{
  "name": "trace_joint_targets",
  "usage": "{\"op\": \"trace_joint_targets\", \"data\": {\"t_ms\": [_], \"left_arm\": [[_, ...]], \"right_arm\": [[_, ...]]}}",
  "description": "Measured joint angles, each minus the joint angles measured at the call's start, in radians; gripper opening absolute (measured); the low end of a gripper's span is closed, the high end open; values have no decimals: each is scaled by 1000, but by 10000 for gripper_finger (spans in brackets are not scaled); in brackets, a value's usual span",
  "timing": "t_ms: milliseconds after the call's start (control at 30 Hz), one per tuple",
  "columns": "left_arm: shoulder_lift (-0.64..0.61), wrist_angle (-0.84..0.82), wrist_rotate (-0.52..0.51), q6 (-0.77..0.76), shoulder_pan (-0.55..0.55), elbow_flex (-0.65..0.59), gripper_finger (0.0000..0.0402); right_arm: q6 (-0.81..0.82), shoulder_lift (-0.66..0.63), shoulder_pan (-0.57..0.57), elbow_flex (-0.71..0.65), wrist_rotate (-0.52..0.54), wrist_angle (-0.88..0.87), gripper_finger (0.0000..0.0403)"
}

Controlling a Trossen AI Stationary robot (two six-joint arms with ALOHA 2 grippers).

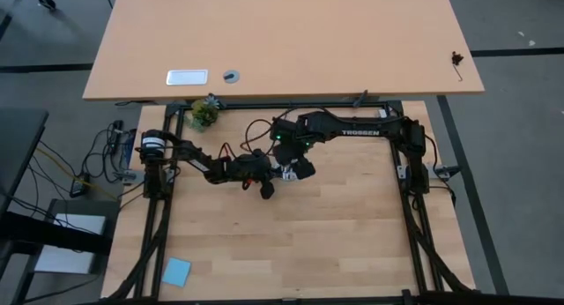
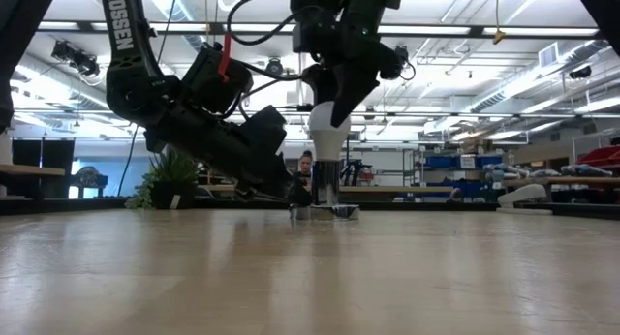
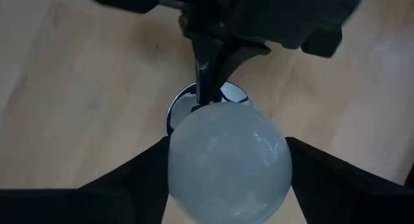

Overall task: Screw lightbulb
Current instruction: Remove the lightbulb from the lamp

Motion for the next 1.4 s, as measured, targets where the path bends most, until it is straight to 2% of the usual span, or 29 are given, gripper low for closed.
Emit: {"op": "trace_joint_targets", "data": {"t_ms": [133,333,500,600,767,867,1033,1200,1400], "left_arm": [[0,0,-1,2,0,0,3],[0,1,3,4,0,0,3],[1,1,4,5,0,0,3],[1,2,4,4,0,0,3],[0,1,6,0,0,0,3],[0,2,8,0,0,0,3],[0,1,8,-2,0,0,3],[0,0,8,-2,0,0,3],[0,2,8,-1,0,0,3]], "right_arm": [[-52,0,-1,0,3,-2,285],[75,-15,25,-2,41,-6,310],[301,-46,43,2,130,9,341],[452,-46,45,0,148,22,352],[869,-42,38,6,66,20,359],[967,-36,38,5,62,19,359],[990,0,36,-1,122,-2,357],[951,19,18,0,119,-6,353],[800,19,3,0,84,-11,309]]}}
